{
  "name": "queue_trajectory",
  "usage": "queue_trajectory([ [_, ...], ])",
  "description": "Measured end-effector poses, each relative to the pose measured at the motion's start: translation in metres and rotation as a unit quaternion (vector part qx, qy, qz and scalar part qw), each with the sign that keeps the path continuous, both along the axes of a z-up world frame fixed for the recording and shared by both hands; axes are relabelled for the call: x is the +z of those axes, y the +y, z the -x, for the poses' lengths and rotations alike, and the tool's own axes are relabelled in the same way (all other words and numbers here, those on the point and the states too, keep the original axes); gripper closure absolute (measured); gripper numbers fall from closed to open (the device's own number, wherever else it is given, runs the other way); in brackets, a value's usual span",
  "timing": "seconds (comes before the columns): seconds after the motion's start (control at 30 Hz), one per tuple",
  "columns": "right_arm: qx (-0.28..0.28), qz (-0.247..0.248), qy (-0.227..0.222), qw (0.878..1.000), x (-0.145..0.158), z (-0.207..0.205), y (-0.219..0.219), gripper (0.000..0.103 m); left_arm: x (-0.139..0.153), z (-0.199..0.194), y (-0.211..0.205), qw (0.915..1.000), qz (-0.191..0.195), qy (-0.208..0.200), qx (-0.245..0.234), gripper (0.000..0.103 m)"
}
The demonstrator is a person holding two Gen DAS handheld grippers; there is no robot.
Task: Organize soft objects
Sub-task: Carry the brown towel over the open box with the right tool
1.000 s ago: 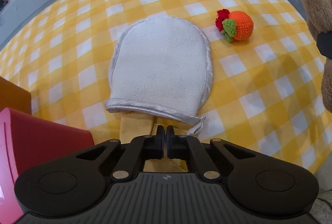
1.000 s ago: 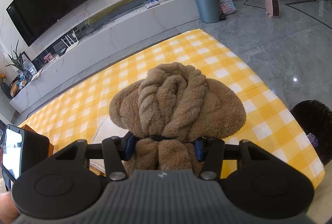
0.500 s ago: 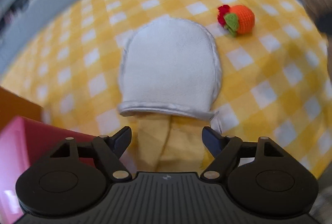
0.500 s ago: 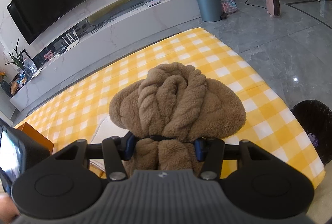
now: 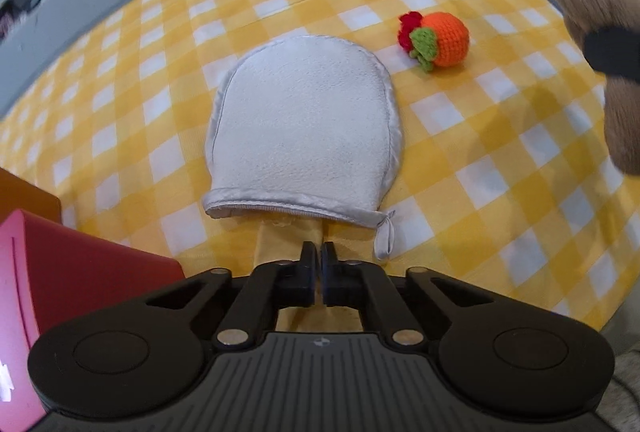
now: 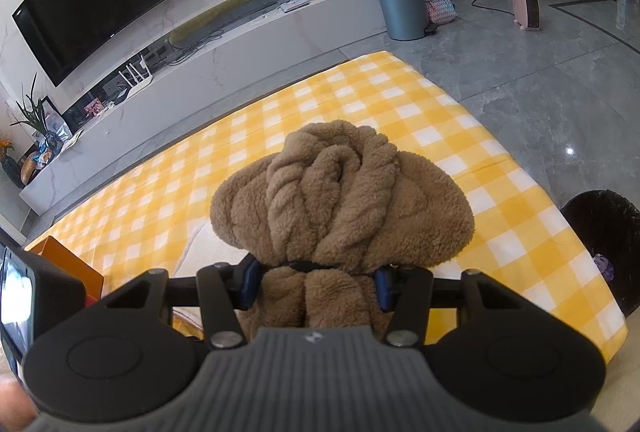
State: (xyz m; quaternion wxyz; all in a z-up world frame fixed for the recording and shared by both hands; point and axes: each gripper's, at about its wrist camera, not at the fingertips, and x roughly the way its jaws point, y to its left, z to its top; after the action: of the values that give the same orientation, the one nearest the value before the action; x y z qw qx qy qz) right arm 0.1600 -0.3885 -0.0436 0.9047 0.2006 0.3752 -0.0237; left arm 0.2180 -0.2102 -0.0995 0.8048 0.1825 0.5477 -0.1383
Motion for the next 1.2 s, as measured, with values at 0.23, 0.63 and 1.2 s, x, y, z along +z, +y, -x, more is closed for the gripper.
queue_trajectory([
  [0.23, 0.001, 0.003, 0.003, 1.0, 0.0, -0.001, 0.002, 0.051, 0.013, 0.004, 0.011, 0.999, 0.039, 0.011, 0.018, 0.103],
  [0.63, 0.02, -0.003, -0.01, 1.0, 0.005, 0.0, 0.008, 0.051, 0.099, 0.046, 0.044, 0.9902, 0.126, -0.06, -0.002, 0.103],
  [1.2, 0.132, -0.006, -0.114, 0.985, 0.088, 0.025, 0.097, 0.051, 0.205, 0.085, 0.125, 0.9553, 0.175, -0.237, 0.021, 0.103],
])
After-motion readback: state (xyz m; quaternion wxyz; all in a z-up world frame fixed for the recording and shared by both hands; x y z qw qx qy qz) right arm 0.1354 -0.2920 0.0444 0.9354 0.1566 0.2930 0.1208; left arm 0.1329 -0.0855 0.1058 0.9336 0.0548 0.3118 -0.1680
